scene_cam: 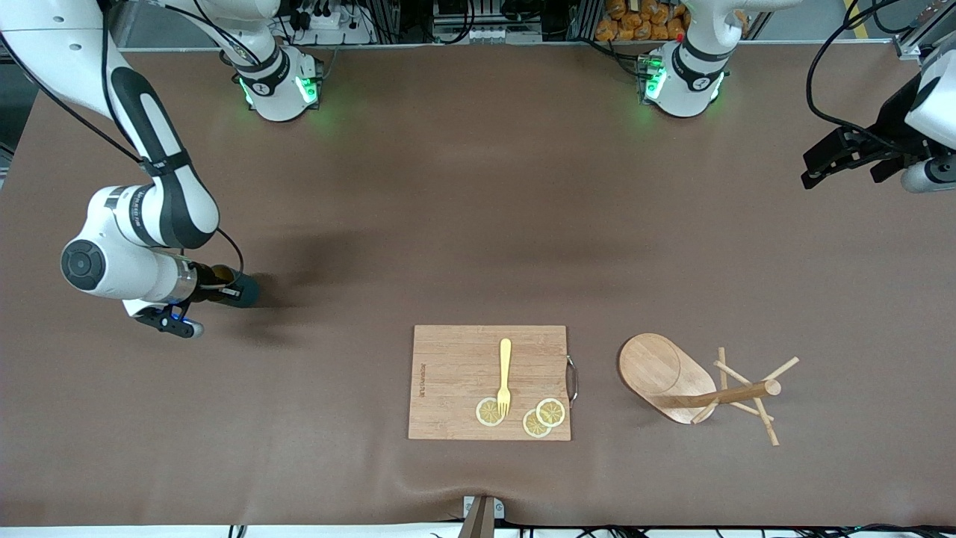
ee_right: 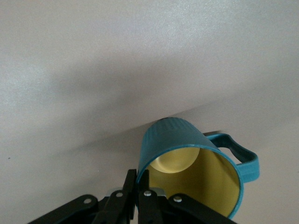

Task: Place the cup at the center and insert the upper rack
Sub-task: 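Grasp the teal mug rim with the right gripper and lift, then carry the mug to the table center and lower it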

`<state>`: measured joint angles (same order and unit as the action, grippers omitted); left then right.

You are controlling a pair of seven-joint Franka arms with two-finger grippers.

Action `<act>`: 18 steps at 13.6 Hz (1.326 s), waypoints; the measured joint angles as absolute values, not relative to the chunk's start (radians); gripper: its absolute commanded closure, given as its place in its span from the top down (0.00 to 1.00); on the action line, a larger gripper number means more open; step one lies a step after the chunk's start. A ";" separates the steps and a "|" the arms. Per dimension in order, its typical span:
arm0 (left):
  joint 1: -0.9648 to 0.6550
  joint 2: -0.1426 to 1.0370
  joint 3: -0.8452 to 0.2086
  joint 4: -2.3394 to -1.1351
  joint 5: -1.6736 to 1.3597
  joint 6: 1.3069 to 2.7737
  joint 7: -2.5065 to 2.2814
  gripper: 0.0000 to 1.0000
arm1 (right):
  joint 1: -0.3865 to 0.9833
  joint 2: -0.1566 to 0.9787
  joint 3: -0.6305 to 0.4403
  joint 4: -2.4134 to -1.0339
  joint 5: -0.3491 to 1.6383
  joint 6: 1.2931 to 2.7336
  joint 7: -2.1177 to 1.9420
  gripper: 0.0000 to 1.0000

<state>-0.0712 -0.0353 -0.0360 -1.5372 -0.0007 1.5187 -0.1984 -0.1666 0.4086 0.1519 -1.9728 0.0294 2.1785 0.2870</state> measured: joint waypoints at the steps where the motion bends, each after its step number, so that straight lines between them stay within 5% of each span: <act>1: -0.072 -0.035 -0.040 -1.537 -0.001 1.519 -0.198 1.00 | -0.166 0.409 0.152 -1.973 0.029 2.180 0.297 0.00; 11: -0.077 -0.039 -0.059 -1.538 0.000 1.515 -0.198 1.00 | -0.031 0.291 0.198 -1.893 0.033 1.947 0.609 0.00; 18: -0.077 -0.039 -0.063 -1.552 0.000 1.513 -0.198 1.00 | 0.013 0.202 0.538 -1.859 0.036 1.950 1.157 0.00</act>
